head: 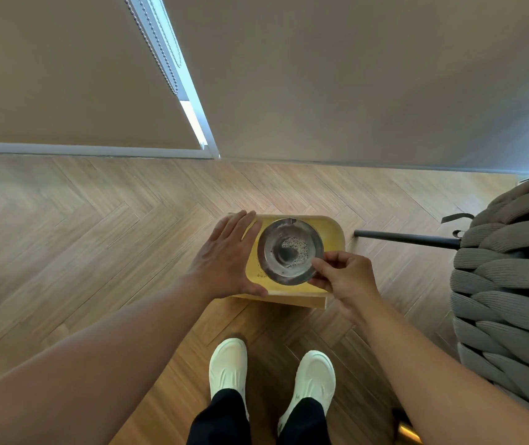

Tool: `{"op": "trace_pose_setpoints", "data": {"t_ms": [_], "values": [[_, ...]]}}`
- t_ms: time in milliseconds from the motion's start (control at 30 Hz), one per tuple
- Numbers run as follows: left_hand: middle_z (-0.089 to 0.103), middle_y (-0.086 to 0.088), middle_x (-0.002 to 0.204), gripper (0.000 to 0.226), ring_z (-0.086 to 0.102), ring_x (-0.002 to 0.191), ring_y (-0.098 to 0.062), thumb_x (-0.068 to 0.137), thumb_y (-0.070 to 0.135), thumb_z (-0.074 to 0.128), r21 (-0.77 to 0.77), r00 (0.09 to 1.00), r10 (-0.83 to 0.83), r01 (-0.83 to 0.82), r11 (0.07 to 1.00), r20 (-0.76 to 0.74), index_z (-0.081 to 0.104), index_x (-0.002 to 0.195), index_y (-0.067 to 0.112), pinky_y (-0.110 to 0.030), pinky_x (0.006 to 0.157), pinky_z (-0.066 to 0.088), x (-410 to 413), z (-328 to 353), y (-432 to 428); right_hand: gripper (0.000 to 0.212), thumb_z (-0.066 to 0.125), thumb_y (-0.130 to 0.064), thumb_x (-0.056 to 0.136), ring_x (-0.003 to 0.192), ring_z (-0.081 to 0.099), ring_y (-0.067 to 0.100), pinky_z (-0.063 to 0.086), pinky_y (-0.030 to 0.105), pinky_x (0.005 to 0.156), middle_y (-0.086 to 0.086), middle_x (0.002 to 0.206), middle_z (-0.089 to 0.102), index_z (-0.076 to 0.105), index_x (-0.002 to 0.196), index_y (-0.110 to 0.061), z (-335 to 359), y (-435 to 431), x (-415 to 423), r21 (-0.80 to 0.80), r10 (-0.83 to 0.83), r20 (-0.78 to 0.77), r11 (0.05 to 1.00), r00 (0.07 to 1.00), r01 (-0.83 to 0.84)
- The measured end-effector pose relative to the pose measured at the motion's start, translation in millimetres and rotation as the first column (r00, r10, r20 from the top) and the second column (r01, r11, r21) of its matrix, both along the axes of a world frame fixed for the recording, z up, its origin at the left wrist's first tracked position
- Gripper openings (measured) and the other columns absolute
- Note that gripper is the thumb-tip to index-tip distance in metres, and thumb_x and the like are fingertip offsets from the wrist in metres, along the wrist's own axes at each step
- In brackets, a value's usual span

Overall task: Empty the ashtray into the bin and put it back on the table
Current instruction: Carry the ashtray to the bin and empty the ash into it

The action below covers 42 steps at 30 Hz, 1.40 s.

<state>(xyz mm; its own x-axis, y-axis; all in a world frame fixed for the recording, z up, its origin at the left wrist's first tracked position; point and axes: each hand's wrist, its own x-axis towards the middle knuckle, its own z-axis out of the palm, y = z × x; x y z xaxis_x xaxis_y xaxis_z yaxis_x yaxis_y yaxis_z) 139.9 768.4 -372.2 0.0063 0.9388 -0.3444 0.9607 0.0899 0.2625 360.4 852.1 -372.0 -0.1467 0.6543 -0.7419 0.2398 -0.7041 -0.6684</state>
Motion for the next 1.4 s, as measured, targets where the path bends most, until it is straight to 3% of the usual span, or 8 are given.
{"op": "trace_pose_setpoints", "data": {"t_ms": [200,400,633,933,1100,1233,1333,1400], "values": [[0.01,-0.007,0.163,0.131,0.0,0.15,-0.024,0.057,0.087,0.06,-0.012,1.0,0.005,-0.005,1.0,0.022,0.012,0.153,0.013,-0.044,0.121,0.007,2,0,-2,0.015,0.072,0.0,0.085,0.081,0.076,0.025,0.062,0.034,0.067,0.017,0.093,0.075,0.069,0.1,-0.001,2,0,-4,-0.099,-0.037,-0.091,0.995,0.995,0.028],[0.011,-0.006,0.163,0.13,0.001,0.15,-0.023,0.055,0.087,0.061,-0.001,0.998,0.037,-0.037,0.999,0.052,0.015,0.152,0.014,-0.042,0.122,0.006,0,0,-4,0.017,0.069,0.001,0.086,0.087,0.074,0.029,0.062,0.038,0.072,0.023,0.1,0.071,0.066,0.102,0.003,2,0,-7,-0.141,-0.032,-0.113,0.99,0.993,0.016],[0.015,-0.006,0.162,0.127,0.005,0.15,-0.024,0.055,0.086,0.063,0.029,0.995,0.06,-0.062,0.998,0.075,0.019,0.15,0.014,-0.038,0.122,0.005,-2,-1,-3,0.018,0.068,0.003,0.087,0.086,0.071,0.031,0.062,0.034,0.066,0.029,0.103,0.067,0.064,0.104,0.009,3,0,-11,-0.16,-0.009,-0.126,0.987,0.992,-0.011],[0.019,-0.004,0.16,0.126,0.007,0.149,-0.022,0.053,0.089,0.06,0.025,0.992,0.063,-0.067,0.997,0.107,0.023,0.149,0.016,-0.043,0.121,0.013,-5,-4,-2,0.012,0.071,0.004,0.084,0.075,0.074,0.025,0.06,0.033,0.062,0.021,0.09,0.07,0.066,0.095,0.004,-3,4,-9,-0.155,-0.005,-0.135,0.988,0.991,-0.017],[0.019,-0.004,0.16,0.125,0.008,0.149,-0.022,0.052,0.093,0.055,0.036,0.992,0.063,-0.067,0.997,0.108,0.026,0.148,0.018,-0.043,0.121,0.014,-5,-7,-2,0.032,0.073,0.006,0.082,0.075,0.075,0.028,0.061,0.036,0.064,0.017,0.081,0.07,0.064,0.112,-0.002,-1,5,-8,-0.107,0.032,-0.121,0.993,0.992,-0.045],[0.018,-0.005,0.161,0.125,0.006,0.149,-0.022,0.052,0.094,0.053,0.04,0.993,0.051,-0.055,0.998,0.107,0.027,0.147,0.017,-0.042,0.122,0.012,-5,-9,-2,0.062,0.075,0.005,0.081,0.085,0.075,0.029,0.063,0.045,0.073,0.017,0.092,0.066,0.058,0.134,-0.023,1,5,-7,0.031,0.248,-0.006,0.968,0.969,-0.248],[0.017,-0.005,0.161,0.126,0.005,0.15,-0.022,0.052,0.093,0.053,0.04,0.993,0.049,-0.053,0.998,0.104,0.028,0.147,0.016,-0.042,0.122,0.01,-5,-9,-2,0.071,0.076,-0.004,0.084,0.079,0.075,0.023,0.064,0.035,0.07,0.014,0.101,0.064,0.049,0.143,-0.031,2,8,-8,0.144,0.441,0.1,0.881,0.892,-0.451],[0.017,-0.005,0.161,0.126,0.005,0.15,-0.022,0.052,0.093,0.053,0.04,0.995,0.041,-0.045,0.998,0.096,0.028,0.147,0.015,-0.042,0.121,0.011,-5,-9,-2,0.077,0.082,-0.02,0.08,0.076,0.074,0.018,0.061,0.024,0.067,0.003,0.1,0.063,0.044,0.145,-0.033,3,10,-7,0.212,0.558,0.195,0.779,0.806,-0.59]]}}
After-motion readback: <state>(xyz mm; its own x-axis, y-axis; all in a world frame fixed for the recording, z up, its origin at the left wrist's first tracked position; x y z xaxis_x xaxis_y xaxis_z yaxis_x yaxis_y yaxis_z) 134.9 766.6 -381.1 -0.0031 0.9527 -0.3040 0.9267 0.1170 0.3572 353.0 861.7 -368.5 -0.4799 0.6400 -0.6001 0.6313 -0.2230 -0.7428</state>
